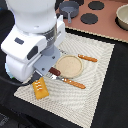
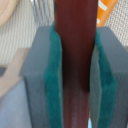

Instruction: Interact with the objects in diverse but meaningful ways.

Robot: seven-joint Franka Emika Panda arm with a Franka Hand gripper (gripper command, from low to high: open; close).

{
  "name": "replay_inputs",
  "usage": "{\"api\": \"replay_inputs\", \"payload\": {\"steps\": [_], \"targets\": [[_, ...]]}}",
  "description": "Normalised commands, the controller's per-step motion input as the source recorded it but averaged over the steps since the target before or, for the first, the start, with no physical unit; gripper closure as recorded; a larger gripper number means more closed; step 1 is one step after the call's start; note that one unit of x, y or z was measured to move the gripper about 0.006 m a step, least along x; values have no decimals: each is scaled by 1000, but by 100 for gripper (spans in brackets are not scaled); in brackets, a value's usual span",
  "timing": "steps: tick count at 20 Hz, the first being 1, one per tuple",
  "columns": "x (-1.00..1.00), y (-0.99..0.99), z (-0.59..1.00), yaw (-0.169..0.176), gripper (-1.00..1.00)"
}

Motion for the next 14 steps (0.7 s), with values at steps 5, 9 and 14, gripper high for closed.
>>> {"api": "replay_inputs", "payload": {"steps": [5,9,14], "targets": [[284,-189,-325,0,100],[367,-147,-320,0,100],[402,-102,-306,0,100]]}}
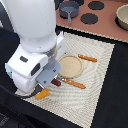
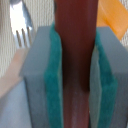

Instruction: Interact with the objects in diverse but meaningful ways.

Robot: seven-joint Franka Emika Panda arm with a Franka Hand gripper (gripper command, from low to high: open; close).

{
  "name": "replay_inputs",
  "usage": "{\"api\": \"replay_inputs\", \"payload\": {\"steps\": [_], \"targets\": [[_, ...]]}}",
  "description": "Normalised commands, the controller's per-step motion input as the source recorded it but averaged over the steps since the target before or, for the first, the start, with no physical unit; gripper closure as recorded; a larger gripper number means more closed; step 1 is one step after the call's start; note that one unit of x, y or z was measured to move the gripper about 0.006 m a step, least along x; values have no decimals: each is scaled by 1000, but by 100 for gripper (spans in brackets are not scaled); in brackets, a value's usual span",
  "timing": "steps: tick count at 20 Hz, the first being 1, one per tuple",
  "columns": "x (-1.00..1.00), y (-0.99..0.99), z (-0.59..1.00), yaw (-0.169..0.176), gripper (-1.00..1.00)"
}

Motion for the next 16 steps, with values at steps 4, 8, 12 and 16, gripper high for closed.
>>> {"api": "replay_inputs", "payload": {"steps": [4,8,12,16], "targets": [[394,-114,-263,0,100],[426,-96,-215,-2,100],[593,-49,-66,-31,100],[589,-31,-54,-47,100]]}}
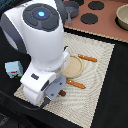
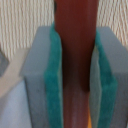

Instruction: Interact with the objects in diverse but meaningful ways.

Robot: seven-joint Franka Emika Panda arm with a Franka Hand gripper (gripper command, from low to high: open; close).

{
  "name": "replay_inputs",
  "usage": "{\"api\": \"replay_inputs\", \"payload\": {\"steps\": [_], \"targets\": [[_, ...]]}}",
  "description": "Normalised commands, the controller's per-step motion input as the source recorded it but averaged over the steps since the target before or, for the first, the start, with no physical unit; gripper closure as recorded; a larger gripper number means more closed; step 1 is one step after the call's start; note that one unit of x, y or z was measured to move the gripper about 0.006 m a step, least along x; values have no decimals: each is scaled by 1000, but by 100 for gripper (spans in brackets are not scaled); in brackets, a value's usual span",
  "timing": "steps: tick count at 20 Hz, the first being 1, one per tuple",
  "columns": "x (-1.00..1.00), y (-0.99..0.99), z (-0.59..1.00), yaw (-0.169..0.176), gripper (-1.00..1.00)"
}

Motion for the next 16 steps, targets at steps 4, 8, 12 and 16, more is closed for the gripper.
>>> {"api": "replay_inputs", "payload": {"steps": [4,8,12,16], "targets": [[566,0,-6,-60,-100],[336,0,6,-46,-100],[69,-4,511,-23,-100],[-61,-20,989,-38,-100]]}}
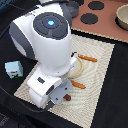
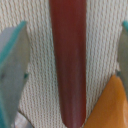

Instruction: Interact with the objects in diverse but meaningful ways.

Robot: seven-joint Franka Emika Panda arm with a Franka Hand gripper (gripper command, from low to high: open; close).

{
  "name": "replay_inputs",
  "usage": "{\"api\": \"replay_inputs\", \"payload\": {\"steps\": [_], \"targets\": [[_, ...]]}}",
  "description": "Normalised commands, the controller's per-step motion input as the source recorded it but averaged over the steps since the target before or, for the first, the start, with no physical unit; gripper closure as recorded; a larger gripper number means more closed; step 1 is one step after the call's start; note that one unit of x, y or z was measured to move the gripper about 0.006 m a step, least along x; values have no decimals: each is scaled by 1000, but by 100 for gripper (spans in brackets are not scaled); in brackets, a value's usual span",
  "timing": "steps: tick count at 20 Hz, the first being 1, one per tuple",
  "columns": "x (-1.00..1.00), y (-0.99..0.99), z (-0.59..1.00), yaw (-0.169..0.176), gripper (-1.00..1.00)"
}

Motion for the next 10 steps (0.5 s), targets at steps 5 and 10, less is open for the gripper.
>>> {"api": "replay_inputs", "payload": {"steps": [5,10], "targets": [[-338,20,886,-45,-100],[-626,115,519,-46,-100]]}}
